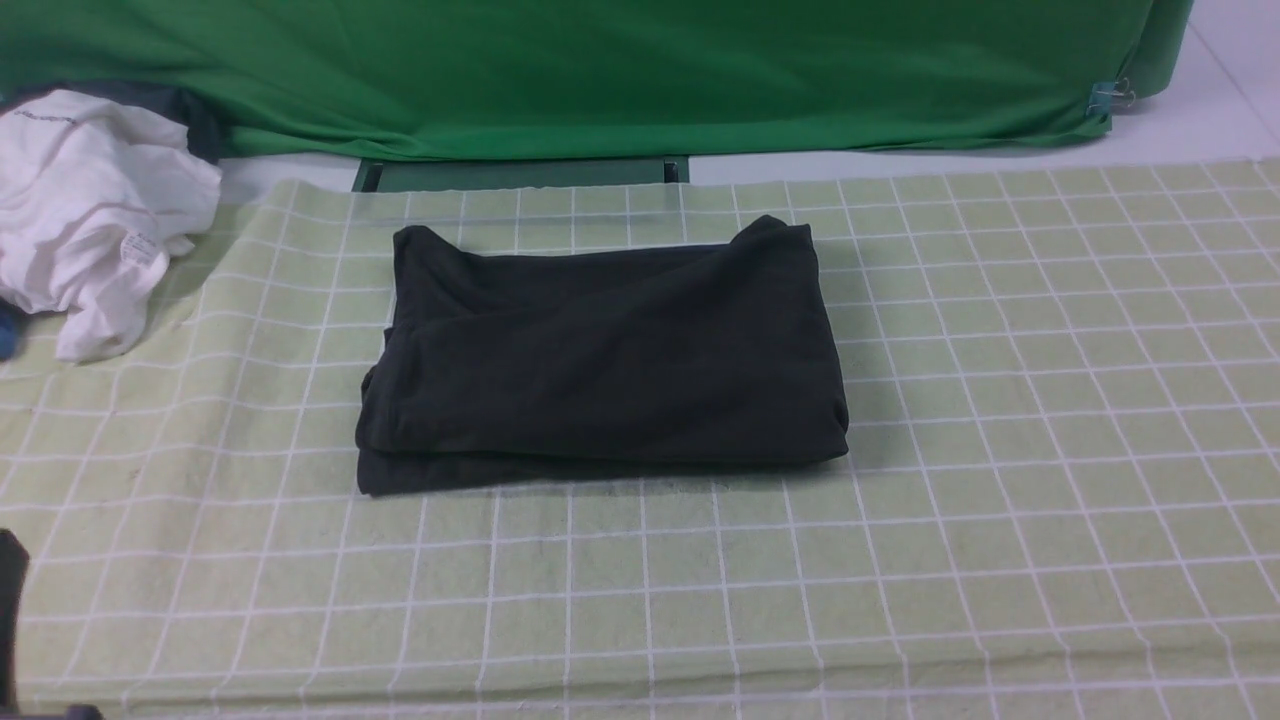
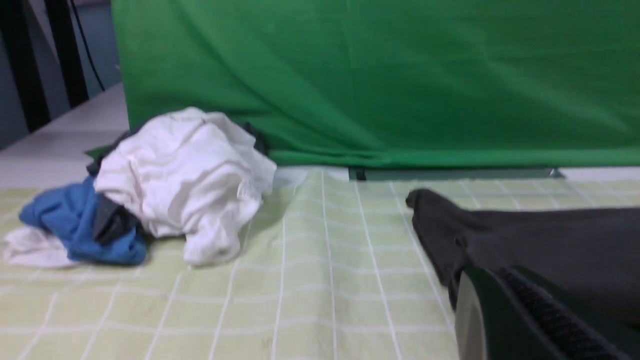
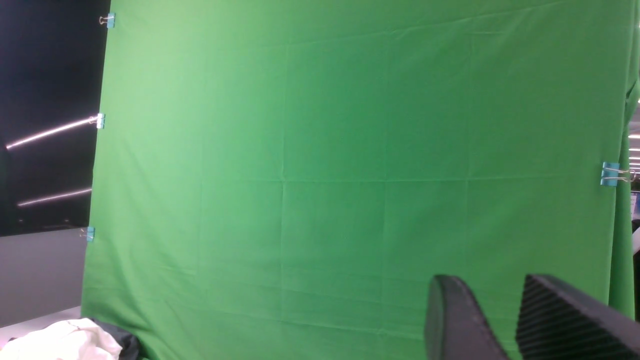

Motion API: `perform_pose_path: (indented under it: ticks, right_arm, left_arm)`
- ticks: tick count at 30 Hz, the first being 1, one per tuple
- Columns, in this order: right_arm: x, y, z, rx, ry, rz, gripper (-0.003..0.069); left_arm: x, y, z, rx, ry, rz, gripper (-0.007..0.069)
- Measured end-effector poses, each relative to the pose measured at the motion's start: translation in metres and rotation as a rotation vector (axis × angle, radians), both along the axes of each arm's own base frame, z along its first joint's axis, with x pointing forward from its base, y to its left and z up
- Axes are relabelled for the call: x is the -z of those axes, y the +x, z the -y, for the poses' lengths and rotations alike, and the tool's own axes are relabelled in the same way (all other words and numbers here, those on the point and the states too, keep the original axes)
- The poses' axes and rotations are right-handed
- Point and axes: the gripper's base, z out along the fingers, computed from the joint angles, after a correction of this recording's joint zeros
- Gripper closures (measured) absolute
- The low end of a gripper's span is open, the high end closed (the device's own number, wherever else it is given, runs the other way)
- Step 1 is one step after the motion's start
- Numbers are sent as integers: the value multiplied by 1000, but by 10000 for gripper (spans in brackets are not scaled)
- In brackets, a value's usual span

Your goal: Fold a long-sleeved shirt over a green coffee tablecloth.

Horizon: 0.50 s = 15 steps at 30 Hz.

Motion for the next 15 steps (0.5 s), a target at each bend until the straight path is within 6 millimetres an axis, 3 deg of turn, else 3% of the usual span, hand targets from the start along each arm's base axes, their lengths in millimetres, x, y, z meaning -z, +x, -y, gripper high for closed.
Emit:
perform_pose_path:
  ticks: [3, 15]
  right_arm:
    - [0, 0, 0, 0, 0, 0, 442]
    - [0, 0, 0, 0, 0, 0, 421]
  left_arm:
    - [10, 1, 0, 0, 11, -40, 612]
    - [16, 0, 0, 4, 10, -106, 612]
